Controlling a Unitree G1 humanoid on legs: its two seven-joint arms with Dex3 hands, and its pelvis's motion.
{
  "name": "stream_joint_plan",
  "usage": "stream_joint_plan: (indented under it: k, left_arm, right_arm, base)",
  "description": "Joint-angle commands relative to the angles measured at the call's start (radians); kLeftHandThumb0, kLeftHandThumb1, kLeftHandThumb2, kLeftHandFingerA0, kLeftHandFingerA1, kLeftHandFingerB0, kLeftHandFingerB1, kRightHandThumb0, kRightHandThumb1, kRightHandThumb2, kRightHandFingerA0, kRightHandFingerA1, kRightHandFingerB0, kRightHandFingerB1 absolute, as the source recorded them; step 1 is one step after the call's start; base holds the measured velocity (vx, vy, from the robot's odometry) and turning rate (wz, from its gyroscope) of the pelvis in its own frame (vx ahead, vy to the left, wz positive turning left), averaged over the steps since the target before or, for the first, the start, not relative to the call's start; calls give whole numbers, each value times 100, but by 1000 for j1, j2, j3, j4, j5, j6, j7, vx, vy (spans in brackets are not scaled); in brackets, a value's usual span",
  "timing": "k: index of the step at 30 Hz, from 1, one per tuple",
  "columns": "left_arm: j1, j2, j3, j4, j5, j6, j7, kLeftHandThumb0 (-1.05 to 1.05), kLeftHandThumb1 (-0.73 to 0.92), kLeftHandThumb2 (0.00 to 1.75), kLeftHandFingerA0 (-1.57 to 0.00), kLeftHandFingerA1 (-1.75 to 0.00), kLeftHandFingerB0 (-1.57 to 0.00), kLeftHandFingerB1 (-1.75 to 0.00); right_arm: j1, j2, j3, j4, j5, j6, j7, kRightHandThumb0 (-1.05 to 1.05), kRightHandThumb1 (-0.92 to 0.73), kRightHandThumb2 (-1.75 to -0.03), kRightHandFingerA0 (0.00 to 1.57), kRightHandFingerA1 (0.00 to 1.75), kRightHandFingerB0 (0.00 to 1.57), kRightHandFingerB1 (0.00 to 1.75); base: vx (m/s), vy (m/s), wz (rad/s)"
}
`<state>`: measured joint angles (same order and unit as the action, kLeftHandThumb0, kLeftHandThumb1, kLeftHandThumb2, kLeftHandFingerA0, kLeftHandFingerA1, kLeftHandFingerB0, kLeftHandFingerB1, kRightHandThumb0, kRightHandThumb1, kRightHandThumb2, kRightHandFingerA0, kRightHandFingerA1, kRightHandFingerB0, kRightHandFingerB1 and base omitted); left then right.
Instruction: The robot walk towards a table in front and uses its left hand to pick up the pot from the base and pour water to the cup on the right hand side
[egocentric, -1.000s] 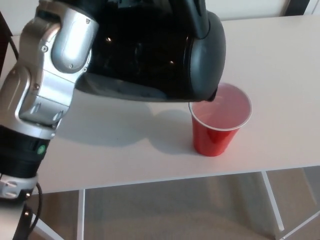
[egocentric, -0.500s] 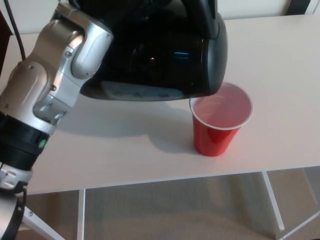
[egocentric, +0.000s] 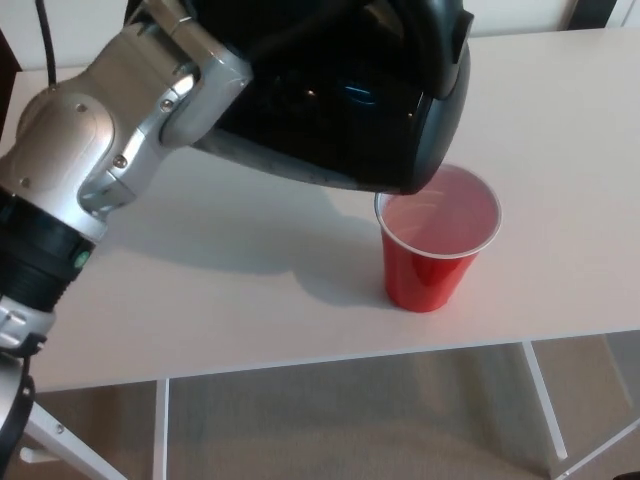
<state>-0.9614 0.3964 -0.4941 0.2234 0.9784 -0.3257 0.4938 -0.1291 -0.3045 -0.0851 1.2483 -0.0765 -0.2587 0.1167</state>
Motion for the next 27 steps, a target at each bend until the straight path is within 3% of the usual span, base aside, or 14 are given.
stream_joint_plan:
  k: [1, 6, 16, 17, 22, 27]
  left_arm:
    - [-52, 28, -3, 15, 74, -72, 95, -38, 56, 60, -102, -167, -86, -65]
    - [-68, 32, 0, 22, 86, -98, 94, -41, 53, 60, -108, -160, -89, -52]
    - [-88, 27, 0, 45, 128, -112, 127, -38, 54, 60, -105, -163, -90, -56]
    - [-86, 31, -5, 44, 141, -113, 133, -34, 54, 60, -99, -165, -87, -63]
    - [-88, 39, -16, 56, 154, -139, 147, -39, 51, 59, -104, -162, -88, -58]
    - [-93, 38, -27, 69, 175, -139, 176, -37, 55, 56, -100, -162, -86, -61]
  right_arm:
    - [-5, -19, -3, 1, 1, 4, 0, -60, -35, -81, 96, 85, 68, 74]
    - [-17, -19, -7, 8, 4, 12, 3, -61, -33, -81, 98, 85, 69, 75]
    - [-28, -20, 0, 8, -4, 19, -7, -59, -33, -82, 96, 85, 67, 74]
    - [-26, -20, -1, 9, -2, 18, -4, -59, -35, -80, 97, 85, 65, 74]
    - [-25, -18, -2, 15, -1, 15, 0, -60, -34, -82, 96, 87, 67, 76]
    - [-26, -17, -1, 13, -1, 16, -2, -60, -33, -83, 95, 87, 67, 76]
  base:
    - [0, 0, 0]
    - [0, 0, 0]
    - [0, 0, 0]
    - [0, 0, 0]
    - [0, 0, 0]
    - [0, 0, 0]
